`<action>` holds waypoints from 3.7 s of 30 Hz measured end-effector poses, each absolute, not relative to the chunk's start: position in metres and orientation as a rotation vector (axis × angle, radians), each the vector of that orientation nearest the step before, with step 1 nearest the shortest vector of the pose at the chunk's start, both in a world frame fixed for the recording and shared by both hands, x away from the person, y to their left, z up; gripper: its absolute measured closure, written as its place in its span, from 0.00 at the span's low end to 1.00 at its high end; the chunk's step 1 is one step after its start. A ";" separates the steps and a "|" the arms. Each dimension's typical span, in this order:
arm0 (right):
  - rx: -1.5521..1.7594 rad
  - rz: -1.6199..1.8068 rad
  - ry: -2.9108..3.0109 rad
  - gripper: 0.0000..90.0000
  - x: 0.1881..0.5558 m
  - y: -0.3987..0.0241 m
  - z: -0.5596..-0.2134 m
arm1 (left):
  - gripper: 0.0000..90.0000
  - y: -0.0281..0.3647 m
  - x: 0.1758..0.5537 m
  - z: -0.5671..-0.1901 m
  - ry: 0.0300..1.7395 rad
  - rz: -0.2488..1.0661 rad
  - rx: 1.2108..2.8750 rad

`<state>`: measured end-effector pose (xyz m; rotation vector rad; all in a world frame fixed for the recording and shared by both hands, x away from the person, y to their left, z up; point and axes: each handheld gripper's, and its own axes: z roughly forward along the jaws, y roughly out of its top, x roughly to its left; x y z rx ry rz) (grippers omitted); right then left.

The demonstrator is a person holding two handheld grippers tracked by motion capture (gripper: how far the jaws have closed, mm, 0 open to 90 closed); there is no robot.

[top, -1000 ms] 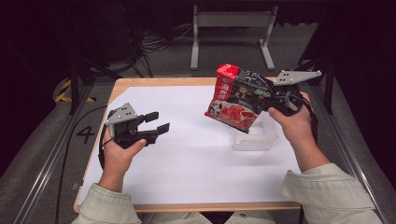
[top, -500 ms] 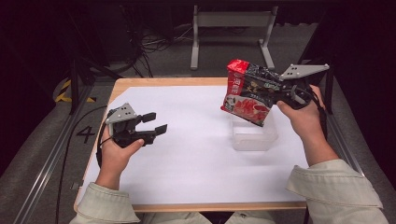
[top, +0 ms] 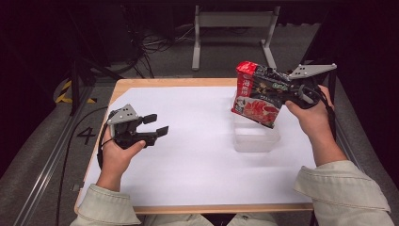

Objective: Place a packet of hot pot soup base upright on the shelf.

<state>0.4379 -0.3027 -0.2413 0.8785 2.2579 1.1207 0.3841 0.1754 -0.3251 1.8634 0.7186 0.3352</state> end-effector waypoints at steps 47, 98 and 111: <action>0.952 1.137 2.303 0.92 0.456 -0.318 -0.309 | 0.35 0.172 0.385 -0.328 0.737 0.324 1.880; 0.920 1.109 2.282 0.52 0.446 -0.327 -0.322 | 0.33 0.174 0.385 -0.333 0.754 0.314 1.903; 0.912 1.237 2.170 0.26 0.411 -0.352 -0.305 | 0.32 0.193 0.363 -0.342 0.776 0.350 1.921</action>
